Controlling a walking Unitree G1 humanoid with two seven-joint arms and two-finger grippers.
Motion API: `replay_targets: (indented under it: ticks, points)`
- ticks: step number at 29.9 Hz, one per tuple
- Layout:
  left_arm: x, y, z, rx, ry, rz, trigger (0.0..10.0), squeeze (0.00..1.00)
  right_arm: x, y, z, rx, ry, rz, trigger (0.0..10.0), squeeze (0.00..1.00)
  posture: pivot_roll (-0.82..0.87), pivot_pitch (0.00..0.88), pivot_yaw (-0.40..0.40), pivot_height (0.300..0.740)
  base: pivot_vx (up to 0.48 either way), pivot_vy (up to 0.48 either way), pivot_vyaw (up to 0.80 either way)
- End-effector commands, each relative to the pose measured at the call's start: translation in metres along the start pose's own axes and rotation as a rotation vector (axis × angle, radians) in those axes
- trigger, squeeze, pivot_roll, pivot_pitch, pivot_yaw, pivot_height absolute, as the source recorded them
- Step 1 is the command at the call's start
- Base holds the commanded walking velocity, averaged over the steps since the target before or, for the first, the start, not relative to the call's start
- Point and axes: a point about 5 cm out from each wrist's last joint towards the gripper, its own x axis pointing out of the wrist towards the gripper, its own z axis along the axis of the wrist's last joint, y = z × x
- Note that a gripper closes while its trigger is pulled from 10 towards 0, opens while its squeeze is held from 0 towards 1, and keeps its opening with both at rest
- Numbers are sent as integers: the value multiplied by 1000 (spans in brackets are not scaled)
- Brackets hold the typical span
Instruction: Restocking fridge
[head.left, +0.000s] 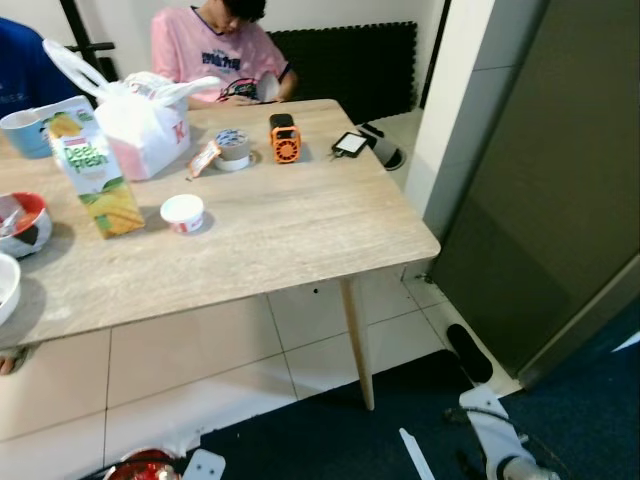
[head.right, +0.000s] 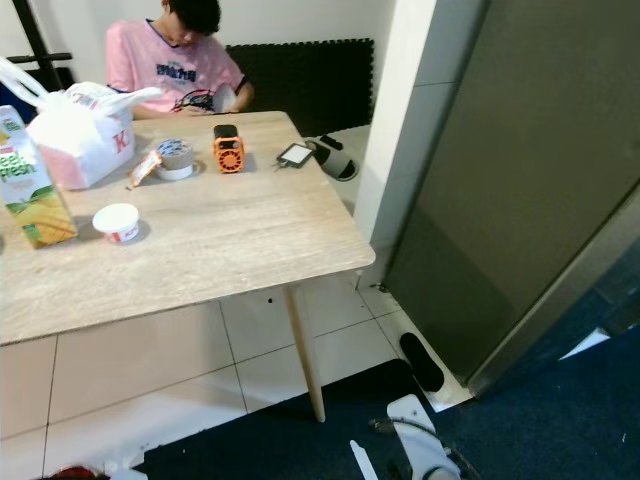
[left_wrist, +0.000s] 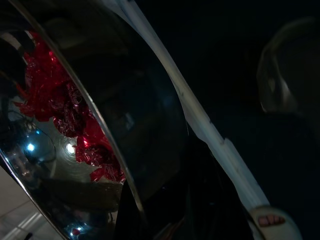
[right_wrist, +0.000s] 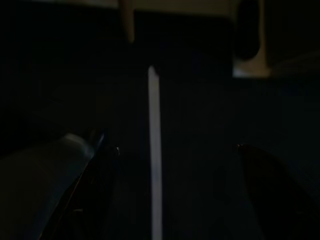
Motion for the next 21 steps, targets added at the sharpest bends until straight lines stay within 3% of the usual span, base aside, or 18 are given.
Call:
replay_targets:
  ticks: [1,7,10,21]
  points:
    - [0,-1,1,-5,3,-5,10000,0,0,-3,6,5,-20,-9,10000,0,-50,0,-30,740,0,-439,0]
    - [1,-8,26,-5,-60,-21,10000,0,0,-9,9,28,-40,-26,10000,0,-63,0,-2,740,0,-461,0]
    - [2,-10,37,-6,-88,-28,10000,0,-1,-6,-3,40,-5,-28,10000,0,-61,0,-6,740,0,-461,0]
    - [2,0,29,-14,-66,-8,10000,0,1,9,0,46,-14,9,10000,0,-35,0,9,740,0,-462,0]
